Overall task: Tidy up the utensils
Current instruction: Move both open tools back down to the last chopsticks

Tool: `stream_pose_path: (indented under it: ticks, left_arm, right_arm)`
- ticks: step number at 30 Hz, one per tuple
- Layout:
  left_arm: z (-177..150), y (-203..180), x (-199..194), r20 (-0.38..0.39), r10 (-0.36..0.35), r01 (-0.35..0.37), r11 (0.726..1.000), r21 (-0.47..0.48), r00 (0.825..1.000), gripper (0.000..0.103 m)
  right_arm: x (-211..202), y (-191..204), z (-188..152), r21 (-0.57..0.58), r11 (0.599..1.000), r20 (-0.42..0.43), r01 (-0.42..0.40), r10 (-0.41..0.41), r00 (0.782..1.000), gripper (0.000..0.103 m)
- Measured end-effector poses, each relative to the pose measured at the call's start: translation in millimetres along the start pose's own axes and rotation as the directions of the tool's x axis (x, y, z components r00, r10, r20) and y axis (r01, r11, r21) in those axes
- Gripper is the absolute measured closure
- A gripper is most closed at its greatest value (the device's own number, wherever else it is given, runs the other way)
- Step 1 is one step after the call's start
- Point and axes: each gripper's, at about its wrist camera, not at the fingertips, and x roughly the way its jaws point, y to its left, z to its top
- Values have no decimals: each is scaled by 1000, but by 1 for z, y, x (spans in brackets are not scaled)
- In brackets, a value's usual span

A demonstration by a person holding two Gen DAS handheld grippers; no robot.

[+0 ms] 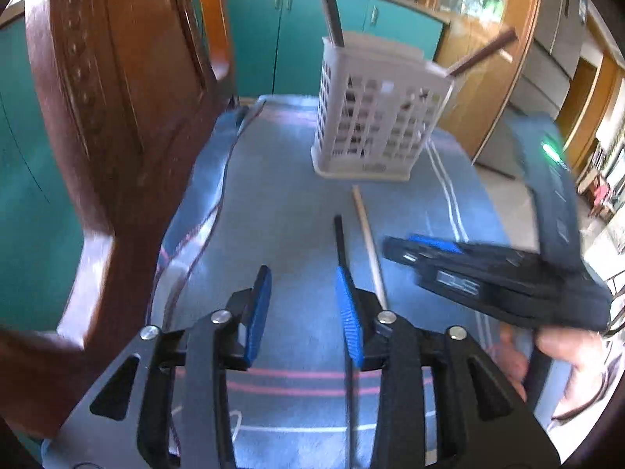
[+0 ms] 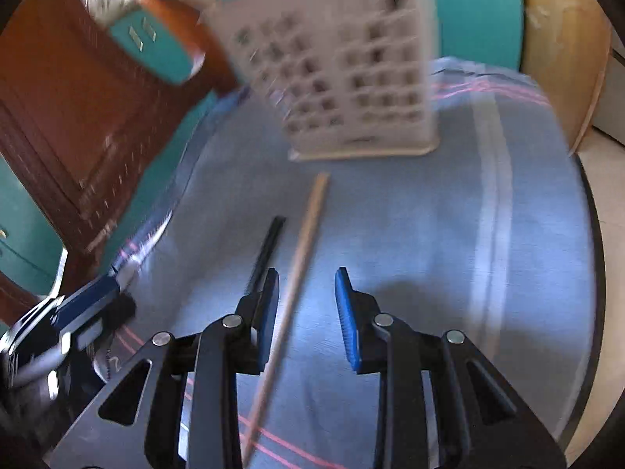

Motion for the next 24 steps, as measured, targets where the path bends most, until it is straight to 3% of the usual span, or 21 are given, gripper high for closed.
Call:
stream_pose_path:
  ticks: [4,6,13,19,24]
  left_arm:
    - [-8,-3,3,-18,11,-11,1000,15,1000,64]
    - [-8,-5,1,-11,11,-11,1000,22,1000,63]
    - [-6,-18,-1,18,18,-19,997,69,1000,59]
    - [-6,-27,8,-1,7,-7,996,90,1000,56]
    - [-8,-32,20,-37,21,-17,994,105,999,50]
  right_arm:
    - [27,22,4,-73,993,-60,97,-102,993,76]
    - [28,25,4,-91,985,-45,148,-153,987,93]
    - [-1,-17,-4,43,987,-18,157,-157,988,97]
    - [-33,-61,-29,199,962,-1,186,-190,982,97]
    - [-35,-59,-31,167,976,-22,140,-138,990,94]
